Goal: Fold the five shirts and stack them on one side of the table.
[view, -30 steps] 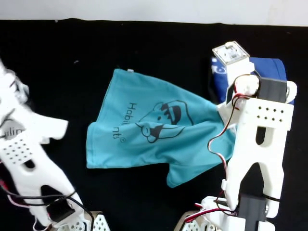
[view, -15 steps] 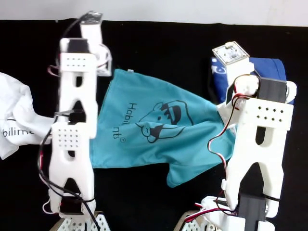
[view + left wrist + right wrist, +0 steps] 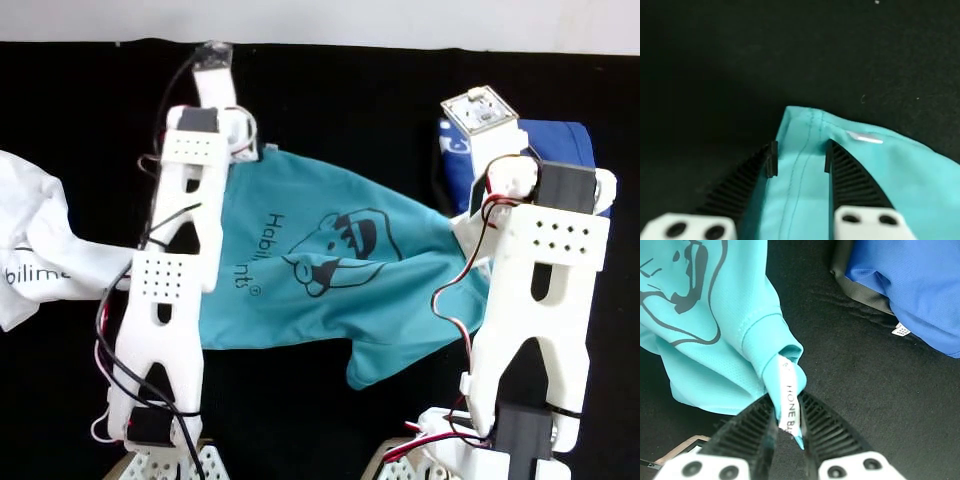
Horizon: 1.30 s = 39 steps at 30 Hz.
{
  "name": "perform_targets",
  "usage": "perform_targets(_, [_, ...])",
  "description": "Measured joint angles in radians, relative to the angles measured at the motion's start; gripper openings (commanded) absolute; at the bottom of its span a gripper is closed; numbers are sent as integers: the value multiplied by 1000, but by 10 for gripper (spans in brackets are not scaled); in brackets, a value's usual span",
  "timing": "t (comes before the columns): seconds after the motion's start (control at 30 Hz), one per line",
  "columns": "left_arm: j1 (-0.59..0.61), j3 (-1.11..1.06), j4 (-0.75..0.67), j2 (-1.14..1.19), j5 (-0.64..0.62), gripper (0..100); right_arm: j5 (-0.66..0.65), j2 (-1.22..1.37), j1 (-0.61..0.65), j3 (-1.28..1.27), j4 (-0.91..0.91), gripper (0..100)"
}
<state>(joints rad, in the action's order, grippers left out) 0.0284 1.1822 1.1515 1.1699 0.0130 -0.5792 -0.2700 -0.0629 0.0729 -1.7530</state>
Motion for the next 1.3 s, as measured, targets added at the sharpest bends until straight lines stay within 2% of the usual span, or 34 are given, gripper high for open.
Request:
perform_targets(0.13, [-35, 0, -34, 31, 23, 153, 0, 0, 0, 0, 0, 6])
perform_targets(0.23, [-58, 8, -35, 44, 81, 0, 0, 0, 0, 0, 0, 6])
perform_targets(0.43, [-66, 14, 32, 34, 107, 8, 0, 0, 0, 0, 0, 6])
perform_targets(0.57, [-64, 11, 166, -26, 101, 8, 0, -2, 2, -46, 0, 6])
perform_targets(0.63, [-66, 11, 245, -84, 104, 8, 2, -2, 8, -57, 18, 6])
perform_targets(0.8, [-66, 11, 439, -270, 104, 8, 110, 0, 11, -60, 147, 6])
perform_targets(0.93, [-52, 11, 568, -420, 104, 8, 126, 2, 12, 2, 219, 6])
perform_targets(1.13, [63, 11, 612, -687, 104, 8, 130, 2, 14, 213, 293, 6])
perform_targets(1.3, [89, 11, 614, -933, 104, 8, 133, 2, 14, 397, 313, 6])
